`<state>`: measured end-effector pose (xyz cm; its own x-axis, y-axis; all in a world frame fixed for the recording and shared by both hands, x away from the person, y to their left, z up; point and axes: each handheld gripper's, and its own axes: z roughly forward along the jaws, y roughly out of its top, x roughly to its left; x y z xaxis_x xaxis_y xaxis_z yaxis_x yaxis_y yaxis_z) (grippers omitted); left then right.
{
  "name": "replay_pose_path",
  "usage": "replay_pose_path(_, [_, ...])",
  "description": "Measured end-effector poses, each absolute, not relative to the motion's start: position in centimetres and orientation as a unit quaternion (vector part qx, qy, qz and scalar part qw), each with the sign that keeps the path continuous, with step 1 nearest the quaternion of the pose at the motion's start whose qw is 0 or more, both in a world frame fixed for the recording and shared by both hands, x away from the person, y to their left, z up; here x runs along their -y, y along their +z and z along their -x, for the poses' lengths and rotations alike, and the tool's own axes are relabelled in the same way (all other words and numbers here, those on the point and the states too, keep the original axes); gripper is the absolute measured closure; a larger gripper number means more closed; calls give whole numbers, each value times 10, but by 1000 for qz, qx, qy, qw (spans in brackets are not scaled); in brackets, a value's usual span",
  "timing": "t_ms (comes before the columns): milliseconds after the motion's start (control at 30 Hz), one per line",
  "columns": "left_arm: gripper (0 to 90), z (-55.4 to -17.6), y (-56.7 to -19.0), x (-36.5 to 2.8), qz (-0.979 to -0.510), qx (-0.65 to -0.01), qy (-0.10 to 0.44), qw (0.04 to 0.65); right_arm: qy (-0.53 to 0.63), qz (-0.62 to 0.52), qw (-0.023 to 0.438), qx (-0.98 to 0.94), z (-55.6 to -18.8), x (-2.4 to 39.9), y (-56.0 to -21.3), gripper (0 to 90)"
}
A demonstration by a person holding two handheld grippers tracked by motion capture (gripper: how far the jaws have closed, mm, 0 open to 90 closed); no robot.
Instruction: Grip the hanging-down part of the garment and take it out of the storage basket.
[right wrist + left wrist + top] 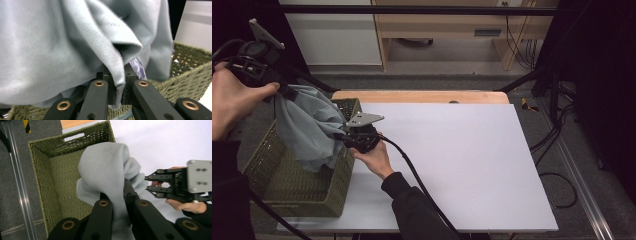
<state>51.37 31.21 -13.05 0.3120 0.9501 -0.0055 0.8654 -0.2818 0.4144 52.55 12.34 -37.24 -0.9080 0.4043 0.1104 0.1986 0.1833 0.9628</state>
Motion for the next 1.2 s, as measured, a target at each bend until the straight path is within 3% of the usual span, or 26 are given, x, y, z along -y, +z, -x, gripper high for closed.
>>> replay_pose_path(1200, [871, -507, -123, -305, -792, -564, 126, 195, 650, -164, 196, -715, -473, -9, -260, 862])
